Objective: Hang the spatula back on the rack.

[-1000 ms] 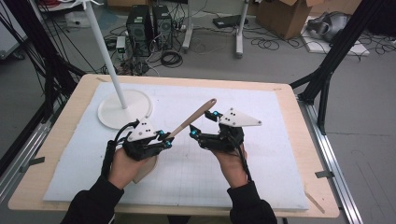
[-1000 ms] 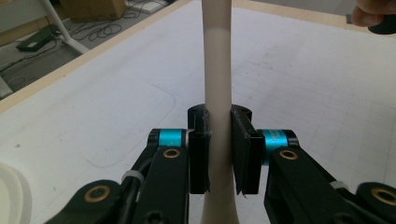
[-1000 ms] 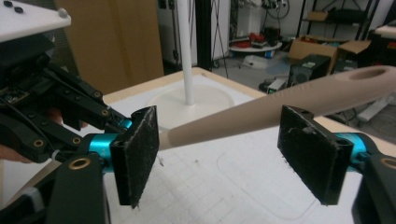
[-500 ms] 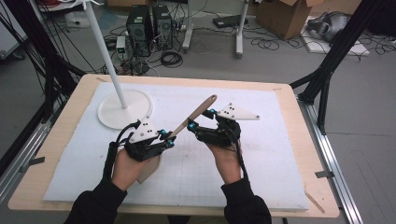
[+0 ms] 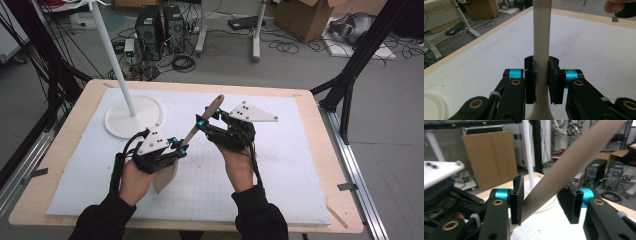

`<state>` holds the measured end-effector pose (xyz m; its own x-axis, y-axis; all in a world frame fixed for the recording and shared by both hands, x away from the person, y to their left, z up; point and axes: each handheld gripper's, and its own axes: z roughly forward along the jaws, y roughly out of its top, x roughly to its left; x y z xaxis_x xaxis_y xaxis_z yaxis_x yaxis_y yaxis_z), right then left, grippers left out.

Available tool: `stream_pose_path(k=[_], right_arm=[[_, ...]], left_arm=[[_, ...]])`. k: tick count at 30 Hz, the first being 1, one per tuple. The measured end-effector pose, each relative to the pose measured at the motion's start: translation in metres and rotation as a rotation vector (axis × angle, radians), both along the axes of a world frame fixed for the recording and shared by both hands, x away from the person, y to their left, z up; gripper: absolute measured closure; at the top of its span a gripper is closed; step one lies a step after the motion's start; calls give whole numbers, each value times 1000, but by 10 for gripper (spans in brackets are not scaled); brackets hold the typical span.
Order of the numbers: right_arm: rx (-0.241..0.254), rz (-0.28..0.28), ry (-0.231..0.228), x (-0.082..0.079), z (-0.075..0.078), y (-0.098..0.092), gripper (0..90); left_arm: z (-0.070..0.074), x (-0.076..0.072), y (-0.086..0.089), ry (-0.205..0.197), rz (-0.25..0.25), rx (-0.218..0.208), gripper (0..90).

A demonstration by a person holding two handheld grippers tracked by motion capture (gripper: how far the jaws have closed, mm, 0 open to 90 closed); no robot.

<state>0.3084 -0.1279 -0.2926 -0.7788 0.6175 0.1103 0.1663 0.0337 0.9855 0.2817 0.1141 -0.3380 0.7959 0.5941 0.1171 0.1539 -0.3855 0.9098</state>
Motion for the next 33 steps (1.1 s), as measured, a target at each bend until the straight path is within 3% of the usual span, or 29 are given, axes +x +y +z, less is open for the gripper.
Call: stream_pose_path(k=[3,5,10,19,23,30,33], right_arm=[[30,44,9,-1,3,0,647],[72,115,10,-1,5,1,685],[81,170,20,-1,8,2,707],[81,264,-4,-4,16,4,730],[87,287,-9,-4,17,3,732],[77,336,-16,-6,19,2,733],[76,358,-27,-7,22,2,734]], left_arm=[[0,-1,1,-2,-9,-7,778],[0,-1,2,-1,-21,-16,777],[0,-1,3,-5,-42,-29,776],[1,-1,6,-15,-92,-67,771],[-1,0,6,-2,-138,-98,770],[-6,5,8,34,-269,-163,766],[-5,5,8,32,-290,-179,769]])
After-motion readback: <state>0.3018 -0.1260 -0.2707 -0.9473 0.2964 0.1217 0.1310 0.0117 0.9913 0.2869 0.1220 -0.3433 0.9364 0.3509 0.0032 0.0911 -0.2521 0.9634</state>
